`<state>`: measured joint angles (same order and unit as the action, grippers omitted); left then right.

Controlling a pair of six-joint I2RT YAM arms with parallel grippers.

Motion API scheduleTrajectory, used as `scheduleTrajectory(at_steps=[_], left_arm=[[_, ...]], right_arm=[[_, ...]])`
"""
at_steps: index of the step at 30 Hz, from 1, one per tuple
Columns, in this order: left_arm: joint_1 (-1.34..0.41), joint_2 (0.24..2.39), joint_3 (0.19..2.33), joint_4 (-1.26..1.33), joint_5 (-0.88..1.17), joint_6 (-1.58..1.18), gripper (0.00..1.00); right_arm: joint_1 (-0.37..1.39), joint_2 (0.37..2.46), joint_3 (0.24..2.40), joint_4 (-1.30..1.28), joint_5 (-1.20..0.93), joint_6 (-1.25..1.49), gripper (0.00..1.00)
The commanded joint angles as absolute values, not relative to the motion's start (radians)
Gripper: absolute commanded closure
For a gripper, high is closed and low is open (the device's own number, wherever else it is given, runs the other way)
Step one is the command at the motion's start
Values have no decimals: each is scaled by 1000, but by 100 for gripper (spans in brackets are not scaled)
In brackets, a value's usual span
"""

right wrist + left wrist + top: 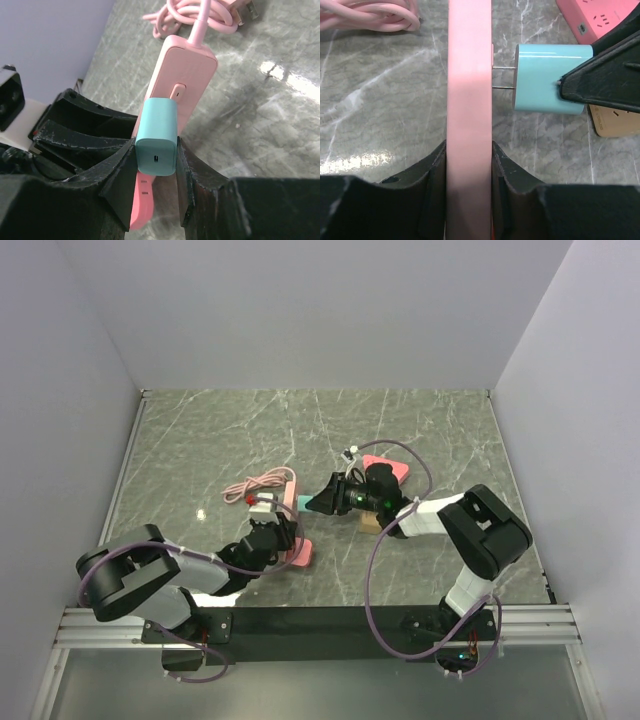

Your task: Insert the plug

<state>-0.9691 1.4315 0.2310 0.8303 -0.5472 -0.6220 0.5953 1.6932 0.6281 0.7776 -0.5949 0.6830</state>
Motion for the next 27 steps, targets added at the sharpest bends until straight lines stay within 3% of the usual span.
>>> scheduleTrajectory(at_steps=[1,13,27], left_arm=[[-979,1433,221,985,-535,-614,99],[-963,1381,227,988,-535,-580,99],[-882,1256,196,954,-345,-577,99]], right_arm=[[621,1707,615,900,-551,742,100],[637,1735,609,956,-587,770,100],[638,1677,575,1006,-601,773,100]])
